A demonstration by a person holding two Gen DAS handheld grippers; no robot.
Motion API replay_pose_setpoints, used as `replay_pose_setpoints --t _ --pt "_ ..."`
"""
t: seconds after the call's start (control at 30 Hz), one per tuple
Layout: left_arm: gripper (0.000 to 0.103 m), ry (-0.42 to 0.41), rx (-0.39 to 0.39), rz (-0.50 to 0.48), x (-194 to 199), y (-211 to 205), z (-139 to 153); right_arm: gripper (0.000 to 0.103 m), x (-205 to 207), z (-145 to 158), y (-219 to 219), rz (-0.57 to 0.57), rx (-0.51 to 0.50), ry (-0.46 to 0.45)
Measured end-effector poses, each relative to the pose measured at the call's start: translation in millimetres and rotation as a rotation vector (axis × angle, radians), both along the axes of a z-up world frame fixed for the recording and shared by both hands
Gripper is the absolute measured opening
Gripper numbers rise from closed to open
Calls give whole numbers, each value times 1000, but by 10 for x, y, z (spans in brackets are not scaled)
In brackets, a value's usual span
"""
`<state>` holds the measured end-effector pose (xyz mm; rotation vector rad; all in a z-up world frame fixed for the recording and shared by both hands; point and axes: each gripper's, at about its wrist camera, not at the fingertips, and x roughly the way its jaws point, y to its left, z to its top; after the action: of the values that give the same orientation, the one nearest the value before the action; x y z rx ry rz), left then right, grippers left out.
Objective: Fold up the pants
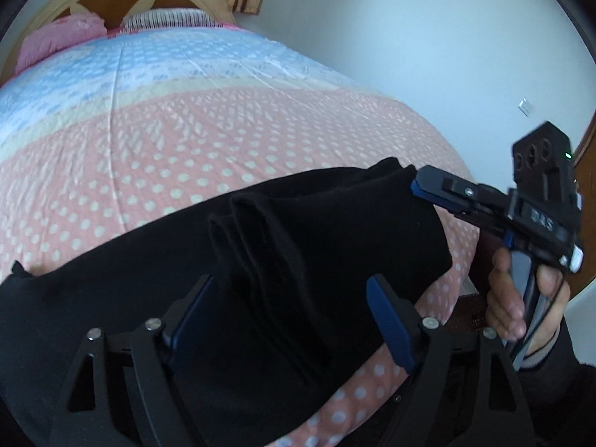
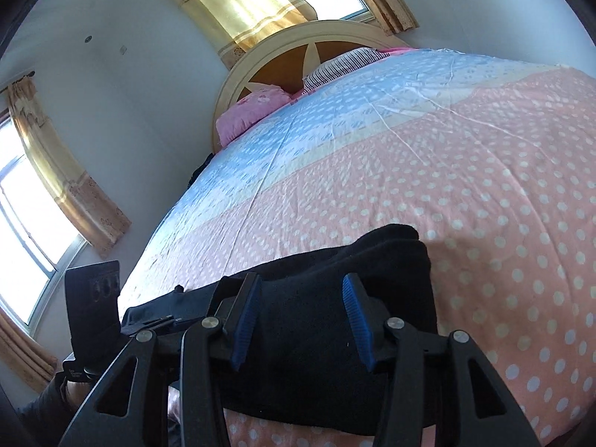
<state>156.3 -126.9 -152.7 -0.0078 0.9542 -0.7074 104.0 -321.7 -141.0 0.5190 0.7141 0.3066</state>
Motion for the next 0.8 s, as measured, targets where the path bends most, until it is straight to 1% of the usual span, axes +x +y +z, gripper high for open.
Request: replay_pose_setpoints --t 0.03,0.07,0.1,0.13,0.17,0.2,0.23,0.3,0.33,0.43,0.57,0.67,0.8 --pt "74 14 3 3 20 -20 -27 48 9 -13 -2 -3 2 2" --pt "72 37 1 5 41 -40 -68 48 20 -25 -1 -6 3 2" --pt "66 48 3 14 49 -45 -97 48 -3 -28 -6 -9 4 1" --pt "61 42 7 27 42 -42 -106 48 -4 -39 -9 -14 5 2" --pt "57 28 10 35 25 -47 -101 48 -6 -49 -17 -17 8 2" --pt "47 22 14 40 16 -62 -99 48 -8 -54 -23 -20 11 2" --pt "31 21 17 48 12 -54 -93 48 -19 -47 -22 -24 11 -2" --pt "14 35 -7 57 11 -27 -82 48 -51 -15 -46 -42 8 -27" --pt "13 36 -18 64 1 -10 -67 48 -66 8 -70 -55 10 -43" --pt "12 2 -43 72 -95 12 50 48 -128 76 -180 -106 38 -93" --pt "12 -39 -120 107 -179 214 342 52 -182 129 -275 -155 64 -127" --pt "12 -57 -158 138 -208 406 505 52 -179 137 -271 -158 65 -131" --pt "12 -50 -180 191 -182 641 553 52 -159 125 -214 -139 50 -129"
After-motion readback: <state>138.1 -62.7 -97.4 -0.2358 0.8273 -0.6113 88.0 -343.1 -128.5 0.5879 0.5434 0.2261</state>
